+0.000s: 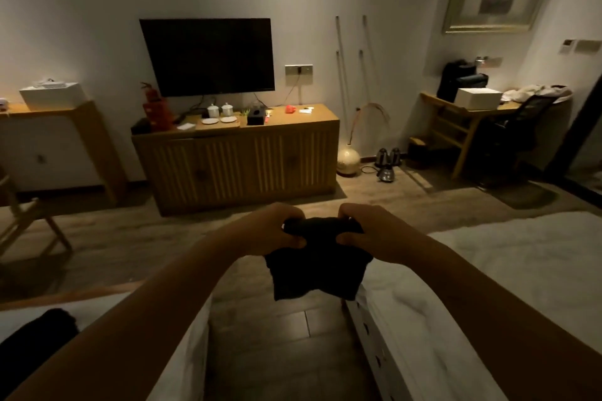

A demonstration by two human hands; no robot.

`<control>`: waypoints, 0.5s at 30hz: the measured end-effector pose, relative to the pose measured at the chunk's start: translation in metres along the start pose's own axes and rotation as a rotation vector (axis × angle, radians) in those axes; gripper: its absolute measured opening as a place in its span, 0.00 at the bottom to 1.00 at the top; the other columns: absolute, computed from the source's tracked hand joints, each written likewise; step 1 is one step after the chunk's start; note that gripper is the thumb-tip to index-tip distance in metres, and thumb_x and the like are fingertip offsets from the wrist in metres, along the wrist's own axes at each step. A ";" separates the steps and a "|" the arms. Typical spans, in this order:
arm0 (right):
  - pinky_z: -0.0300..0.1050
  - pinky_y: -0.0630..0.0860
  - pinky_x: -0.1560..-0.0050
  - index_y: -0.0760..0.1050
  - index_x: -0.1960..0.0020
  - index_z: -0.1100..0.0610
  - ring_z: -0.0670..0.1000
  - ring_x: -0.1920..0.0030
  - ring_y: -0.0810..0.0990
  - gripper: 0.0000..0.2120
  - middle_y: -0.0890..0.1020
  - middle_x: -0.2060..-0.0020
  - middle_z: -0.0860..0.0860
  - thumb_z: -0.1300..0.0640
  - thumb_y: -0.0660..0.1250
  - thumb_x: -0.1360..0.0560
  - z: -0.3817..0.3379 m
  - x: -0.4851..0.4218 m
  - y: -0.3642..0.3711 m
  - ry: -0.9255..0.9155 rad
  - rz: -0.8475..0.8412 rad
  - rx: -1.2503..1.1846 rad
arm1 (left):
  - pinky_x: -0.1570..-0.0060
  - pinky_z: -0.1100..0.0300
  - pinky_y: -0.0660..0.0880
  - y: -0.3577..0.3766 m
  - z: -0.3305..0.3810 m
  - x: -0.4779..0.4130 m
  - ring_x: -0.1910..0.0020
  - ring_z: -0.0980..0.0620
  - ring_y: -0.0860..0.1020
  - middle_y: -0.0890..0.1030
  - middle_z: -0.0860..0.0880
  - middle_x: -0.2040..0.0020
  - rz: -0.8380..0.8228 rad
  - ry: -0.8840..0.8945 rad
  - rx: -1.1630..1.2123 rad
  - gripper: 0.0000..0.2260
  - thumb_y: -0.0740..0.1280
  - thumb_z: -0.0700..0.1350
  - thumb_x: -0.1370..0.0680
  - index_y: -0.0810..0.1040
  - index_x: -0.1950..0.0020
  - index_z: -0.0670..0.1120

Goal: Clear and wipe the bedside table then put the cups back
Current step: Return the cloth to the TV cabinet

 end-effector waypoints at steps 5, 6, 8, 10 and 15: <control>0.33 0.71 0.62 0.73 0.47 0.48 0.41 0.53 0.76 0.08 0.76 0.50 0.45 0.55 0.68 0.24 0.055 -0.113 -0.012 0.015 0.002 -0.052 | 0.60 0.65 0.71 -0.042 -0.050 -0.097 0.60 0.60 0.77 0.77 0.54 0.57 0.057 -0.025 0.008 0.07 0.69 0.42 0.24 0.77 0.55 0.55; 0.34 0.72 0.61 0.73 0.46 0.49 0.44 0.51 0.76 0.08 0.76 0.48 0.47 0.55 0.68 0.24 0.070 -0.136 -0.014 0.012 0.003 -0.053 | 0.61 0.65 0.70 -0.048 -0.059 -0.120 0.60 0.59 0.77 0.77 0.53 0.58 0.066 -0.036 -0.003 0.06 0.69 0.42 0.25 0.77 0.55 0.53; 0.37 0.75 0.57 0.72 0.46 0.50 0.48 0.49 0.77 0.08 0.77 0.47 0.49 0.56 0.67 0.24 0.101 -0.184 -0.018 -0.009 -0.009 -0.049 | 0.61 0.65 0.70 -0.058 -0.080 -0.169 0.61 0.58 0.78 0.78 0.54 0.59 0.092 -0.059 -0.018 0.06 0.69 0.41 0.25 0.78 0.55 0.53; 0.41 0.76 0.54 0.72 0.46 0.50 0.49 0.49 0.78 0.07 0.78 0.49 0.49 0.57 0.66 0.23 0.131 -0.234 -0.025 -0.029 -0.005 -0.039 | 0.61 0.65 0.71 -0.071 -0.099 -0.216 0.61 0.59 0.78 0.79 0.54 0.59 0.136 -0.082 -0.028 0.08 0.69 0.42 0.25 0.77 0.56 0.56; 0.37 0.73 0.61 0.71 0.50 0.48 0.45 0.55 0.78 0.05 0.78 0.54 0.46 0.58 0.65 0.22 0.195 -0.350 -0.044 -0.033 0.022 -0.083 | 0.58 0.57 0.77 -0.107 -0.146 -0.322 0.60 0.52 0.81 0.80 0.51 0.61 0.263 -0.181 0.023 0.07 0.68 0.42 0.24 0.79 0.59 0.53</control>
Point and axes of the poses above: each hand's wrist, its own x-axis away from the middle knuckle, its own y-axis out of the palm, z = x × y, the point moved 3 cm from there along -x, towards the middle knuckle
